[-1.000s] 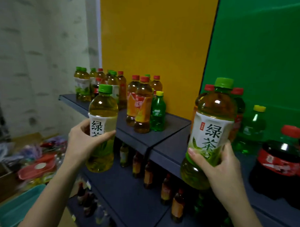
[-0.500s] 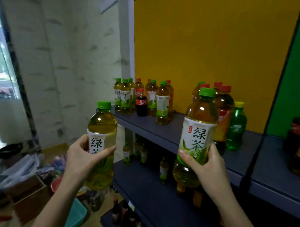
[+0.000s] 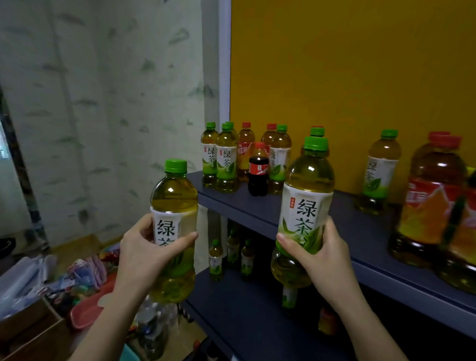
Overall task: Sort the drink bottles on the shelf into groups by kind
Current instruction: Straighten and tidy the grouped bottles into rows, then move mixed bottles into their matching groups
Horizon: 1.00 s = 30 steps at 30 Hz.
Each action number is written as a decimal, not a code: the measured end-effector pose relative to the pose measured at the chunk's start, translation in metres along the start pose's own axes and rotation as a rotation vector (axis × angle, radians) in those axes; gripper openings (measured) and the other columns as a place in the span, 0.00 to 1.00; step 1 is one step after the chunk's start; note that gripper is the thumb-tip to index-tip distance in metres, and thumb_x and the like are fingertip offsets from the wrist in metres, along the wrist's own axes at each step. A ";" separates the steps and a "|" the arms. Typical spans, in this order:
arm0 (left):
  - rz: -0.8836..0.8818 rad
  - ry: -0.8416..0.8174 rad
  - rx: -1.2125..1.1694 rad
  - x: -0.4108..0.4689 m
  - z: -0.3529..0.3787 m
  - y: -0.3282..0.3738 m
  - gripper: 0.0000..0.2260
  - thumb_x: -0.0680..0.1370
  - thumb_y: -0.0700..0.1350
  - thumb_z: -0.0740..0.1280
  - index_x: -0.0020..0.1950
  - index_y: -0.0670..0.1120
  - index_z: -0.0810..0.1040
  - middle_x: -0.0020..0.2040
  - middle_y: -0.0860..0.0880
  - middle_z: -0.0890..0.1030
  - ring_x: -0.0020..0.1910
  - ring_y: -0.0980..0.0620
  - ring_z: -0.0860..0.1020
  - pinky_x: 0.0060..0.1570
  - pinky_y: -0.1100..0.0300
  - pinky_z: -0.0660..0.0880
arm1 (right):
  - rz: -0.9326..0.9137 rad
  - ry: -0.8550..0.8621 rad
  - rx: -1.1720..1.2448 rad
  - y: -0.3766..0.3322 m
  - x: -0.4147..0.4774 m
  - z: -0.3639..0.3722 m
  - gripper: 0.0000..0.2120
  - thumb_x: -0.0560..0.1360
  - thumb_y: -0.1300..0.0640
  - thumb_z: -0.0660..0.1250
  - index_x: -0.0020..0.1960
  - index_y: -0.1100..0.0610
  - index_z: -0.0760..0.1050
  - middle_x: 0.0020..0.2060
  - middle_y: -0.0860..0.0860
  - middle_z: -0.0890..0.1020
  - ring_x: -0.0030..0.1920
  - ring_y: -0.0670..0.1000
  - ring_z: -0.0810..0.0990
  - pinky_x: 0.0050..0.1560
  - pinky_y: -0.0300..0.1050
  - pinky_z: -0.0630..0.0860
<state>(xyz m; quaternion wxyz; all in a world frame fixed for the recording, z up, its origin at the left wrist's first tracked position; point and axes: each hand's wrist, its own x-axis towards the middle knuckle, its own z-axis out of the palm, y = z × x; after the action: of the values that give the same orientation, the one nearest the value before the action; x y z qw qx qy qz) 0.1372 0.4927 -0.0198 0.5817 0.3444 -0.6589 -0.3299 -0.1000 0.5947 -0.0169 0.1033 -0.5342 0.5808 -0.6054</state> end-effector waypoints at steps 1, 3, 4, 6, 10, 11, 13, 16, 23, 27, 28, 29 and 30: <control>-0.033 0.006 0.012 0.007 0.004 -0.003 0.28 0.52 0.58 0.79 0.46 0.48 0.80 0.41 0.47 0.83 0.43 0.50 0.81 0.43 0.51 0.80 | 0.019 -0.007 0.036 -0.003 0.003 0.001 0.24 0.60 0.45 0.74 0.53 0.43 0.68 0.48 0.39 0.79 0.47 0.33 0.77 0.39 0.24 0.73; 0.000 0.004 -0.020 0.012 0.004 -0.005 0.28 0.52 0.59 0.77 0.46 0.49 0.80 0.42 0.47 0.83 0.43 0.50 0.82 0.43 0.50 0.80 | 0.021 0.014 0.042 0.000 0.006 0.007 0.25 0.58 0.41 0.72 0.52 0.41 0.68 0.48 0.38 0.78 0.47 0.33 0.77 0.39 0.25 0.73; 0.002 -0.002 -0.029 0.025 0.001 -0.012 0.27 0.52 0.59 0.78 0.46 0.48 0.80 0.42 0.47 0.83 0.43 0.50 0.82 0.43 0.50 0.80 | 0.021 0.027 0.039 0.002 0.017 0.017 0.26 0.57 0.40 0.71 0.52 0.41 0.67 0.49 0.38 0.78 0.48 0.33 0.77 0.40 0.26 0.73; -0.002 0.001 -0.031 0.065 -0.001 -0.031 0.28 0.52 0.58 0.79 0.46 0.48 0.80 0.42 0.47 0.83 0.43 0.49 0.82 0.43 0.50 0.80 | 0.031 0.024 0.023 0.006 0.046 0.044 0.28 0.56 0.40 0.70 0.54 0.42 0.67 0.50 0.39 0.78 0.50 0.36 0.77 0.42 0.30 0.73; 0.045 -0.024 -0.053 0.127 -0.007 -0.058 0.28 0.52 0.59 0.78 0.47 0.48 0.80 0.43 0.47 0.83 0.44 0.49 0.82 0.44 0.50 0.80 | 0.001 0.071 0.029 0.016 0.090 0.085 0.27 0.57 0.42 0.72 0.54 0.43 0.68 0.49 0.38 0.78 0.48 0.35 0.77 0.40 0.28 0.74; 0.047 -0.024 -0.060 0.140 -0.009 -0.065 0.27 0.53 0.59 0.77 0.47 0.48 0.80 0.42 0.48 0.83 0.44 0.50 0.82 0.44 0.51 0.80 | 0.008 0.077 0.022 0.018 0.098 0.093 0.26 0.59 0.44 0.73 0.53 0.44 0.68 0.48 0.38 0.78 0.48 0.34 0.77 0.40 0.27 0.74; 0.049 -0.038 -0.068 0.163 -0.012 -0.080 0.26 0.53 0.59 0.76 0.46 0.49 0.79 0.41 0.49 0.83 0.42 0.54 0.82 0.41 0.56 0.80 | 0.023 0.083 -0.002 0.021 0.111 0.109 0.23 0.61 0.48 0.75 0.52 0.42 0.68 0.48 0.39 0.78 0.47 0.35 0.77 0.40 0.27 0.73; 0.066 -0.057 -0.103 0.194 -0.014 -0.099 0.25 0.53 0.57 0.80 0.45 0.50 0.79 0.40 0.51 0.83 0.40 0.56 0.81 0.39 0.61 0.79 | 0.014 0.088 -0.051 0.023 0.130 0.131 0.22 0.59 0.44 0.73 0.50 0.41 0.68 0.46 0.39 0.79 0.47 0.33 0.77 0.40 0.28 0.74; 0.072 -0.151 -0.222 0.268 -0.016 -0.148 0.19 0.57 0.49 0.77 0.45 0.49 0.78 0.38 0.53 0.83 0.39 0.61 0.81 0.35 0.69 0.76 | 0.018 0.187 -0.099 0.029 0.165 0.190 0.26 0.56 0.41 0.71 0.52 0.39 0.68 0.48 0.36 0.79 0.50 0.32 0.77 0.44 0.27 0.74; 0.047 -0.277 -0.295 0.310 -0.010 -0.172 0.25 0.53 0.49 0.83 0.46 0.48 0.79 0.40 0.54 0.84 0.39 0.57 0.82 0.38 0.63 0.79 | 0.040 0.302 -0.164 0.030 0.178 0.219 0.26 0.56 0.42 0.72 0.52 0.41 0.69 0.48 0.38 0.80 0.50 0.33 0.77 0.45 0.29 0.74; 0.048 -0.313 -0.304 0.319 -0.007 -0.178 0.25 0.53 0.50 0.81 0.46 0.49 0.79 0.40 0.55 0.84 0.40 0.57 0.82 0.38 0.63 0.79 | 0.046 0.334 -0.183 0.031 0.180 0.225 0.26 0.56 0.43 0.72 0.52 0.41 0.69 0.48 0.38 0.80 0.49 0.32 0.77 0.44 0.27 0.74; 0.049 -0.344 -0.310 0.326 -0.004 -0.182 0.24 0.53 0.52 0.80 0.46 0.49 0.79 0.41 0.55 0.84 0.40 0.58 0.82 0.39 0.63 0.79 | 0.053 0.363 -0.203 0.031 0.181 0.229 0.26 0.56 0.43 0.72 0.52 0.41 0.69 0.47 0.37 0.80 0.49 0.32 0.77 0.43 0.25 0.73; 0.047 -0.379 -0.325 0.333 -0.002 -0.186 0.25 0.53 0.53 0.79 0.47 0.50 0.79 0.42 0.55 0.85 0.41 0.57 0.82 0.39 0.63 0.79 | 0.064 0.397 -0.225 0.031 0.182 0.233 0.25 0.57 0.44 0.72 0.52 0.41 0.69 0.47 0.37 0.80 0.49 0.32 0.77 0.43 0.24 0.73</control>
<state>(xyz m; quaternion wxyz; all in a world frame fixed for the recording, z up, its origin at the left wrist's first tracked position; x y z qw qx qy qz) 0.1232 0.1124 0.0049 0.5031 0.1630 -0.7023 -0.4765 -0.0111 0.3110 -0.0035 -0.0542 -0.3940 0.6701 -0.6267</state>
